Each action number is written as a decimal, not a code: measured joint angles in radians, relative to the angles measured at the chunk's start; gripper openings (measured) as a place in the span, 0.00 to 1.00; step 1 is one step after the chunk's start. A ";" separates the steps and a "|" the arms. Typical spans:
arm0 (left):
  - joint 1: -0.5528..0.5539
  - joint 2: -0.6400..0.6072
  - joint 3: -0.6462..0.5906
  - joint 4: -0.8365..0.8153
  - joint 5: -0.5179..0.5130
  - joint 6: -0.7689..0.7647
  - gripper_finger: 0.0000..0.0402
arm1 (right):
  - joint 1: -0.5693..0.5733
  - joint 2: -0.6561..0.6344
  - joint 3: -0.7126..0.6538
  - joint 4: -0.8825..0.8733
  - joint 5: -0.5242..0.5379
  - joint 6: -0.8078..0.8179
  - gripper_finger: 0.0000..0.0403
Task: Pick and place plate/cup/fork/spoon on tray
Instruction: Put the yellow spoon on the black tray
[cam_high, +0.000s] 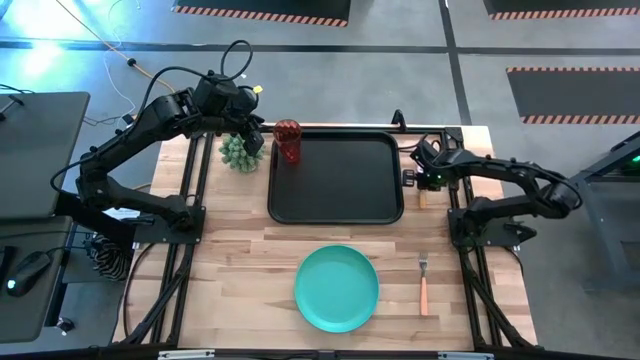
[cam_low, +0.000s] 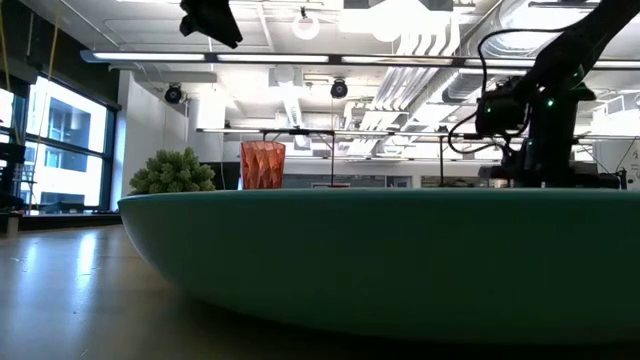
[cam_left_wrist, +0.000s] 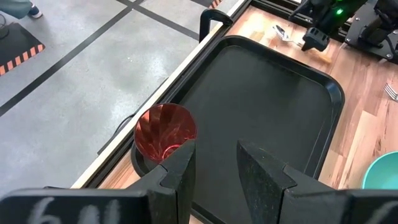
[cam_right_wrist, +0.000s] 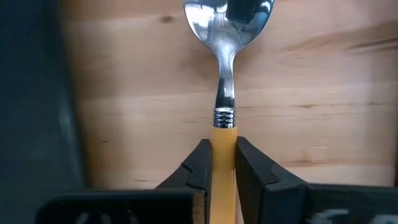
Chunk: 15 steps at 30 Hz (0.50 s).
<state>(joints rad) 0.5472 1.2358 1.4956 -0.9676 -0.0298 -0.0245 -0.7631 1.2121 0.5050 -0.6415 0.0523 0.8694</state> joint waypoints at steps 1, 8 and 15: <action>0.000 0.000 0.000 0.000 0.000 0.000 0.26 | 0.000 -0.014 0.000 0.004 -0.004 0.009 0.07; 0.000 0.000 0.000 0.000 0.000 -0.001 0.26 | 0.003 -0.130 0.000 0.010 -0.048 0.051 0.07; 0.000 0.000 0.000 0.000 0.000 -0.008 0.26 | 0.061 -0.258 0.003 0.070 -0.038 0.148 0.06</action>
<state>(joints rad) 0.5472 1.2358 1.4956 -0.9680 -0.0296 -0.0330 -0.7018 0.9546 0.5076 -0.5710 0.0144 1.0177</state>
